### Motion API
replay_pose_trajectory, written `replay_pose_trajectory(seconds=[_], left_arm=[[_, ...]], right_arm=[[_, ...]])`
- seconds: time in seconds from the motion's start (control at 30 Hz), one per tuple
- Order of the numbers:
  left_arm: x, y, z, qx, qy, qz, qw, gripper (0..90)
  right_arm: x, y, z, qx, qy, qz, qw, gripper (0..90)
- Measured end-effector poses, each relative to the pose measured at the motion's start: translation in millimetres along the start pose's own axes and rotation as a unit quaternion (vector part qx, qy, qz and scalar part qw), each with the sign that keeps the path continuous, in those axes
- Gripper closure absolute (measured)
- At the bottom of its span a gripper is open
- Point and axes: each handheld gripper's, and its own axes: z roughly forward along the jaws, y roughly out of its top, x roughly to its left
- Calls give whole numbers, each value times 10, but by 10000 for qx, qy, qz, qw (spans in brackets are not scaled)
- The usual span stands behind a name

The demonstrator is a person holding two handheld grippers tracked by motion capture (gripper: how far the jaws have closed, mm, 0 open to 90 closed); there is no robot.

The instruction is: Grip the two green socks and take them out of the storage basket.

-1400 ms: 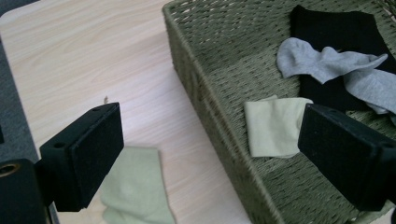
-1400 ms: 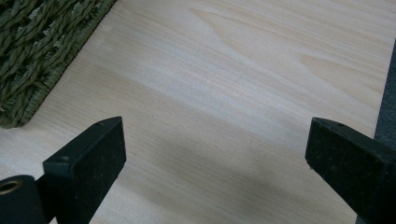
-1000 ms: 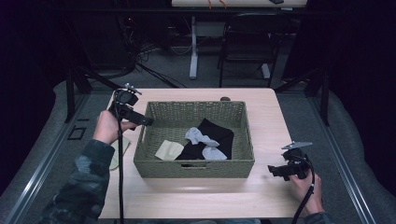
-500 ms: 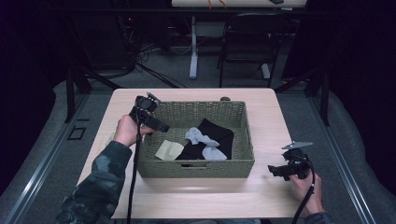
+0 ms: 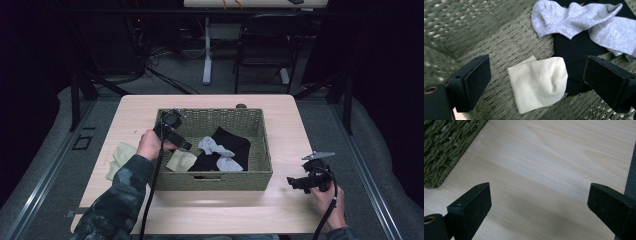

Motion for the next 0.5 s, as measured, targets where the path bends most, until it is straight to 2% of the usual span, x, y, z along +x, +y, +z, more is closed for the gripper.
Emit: replay_pose_trajectory(seconds=[0.27, 0.4, 0.5], left_arm=[[-48, 10, 189, 68, -33, 17, 10000, 85], [-62, 13, 288, 170, -82, -29, 9998, 87], [-72, 19, 355, 281, -78, 18, 9996, 95]], right_arm=[[-4, 0, 1, 4, -4, -6, 10000, 43], [-4, 0, -1, -2, -9, -9, 10000, 43], [-5, 0, 1, 0, -3, -8, 10000, 43]])
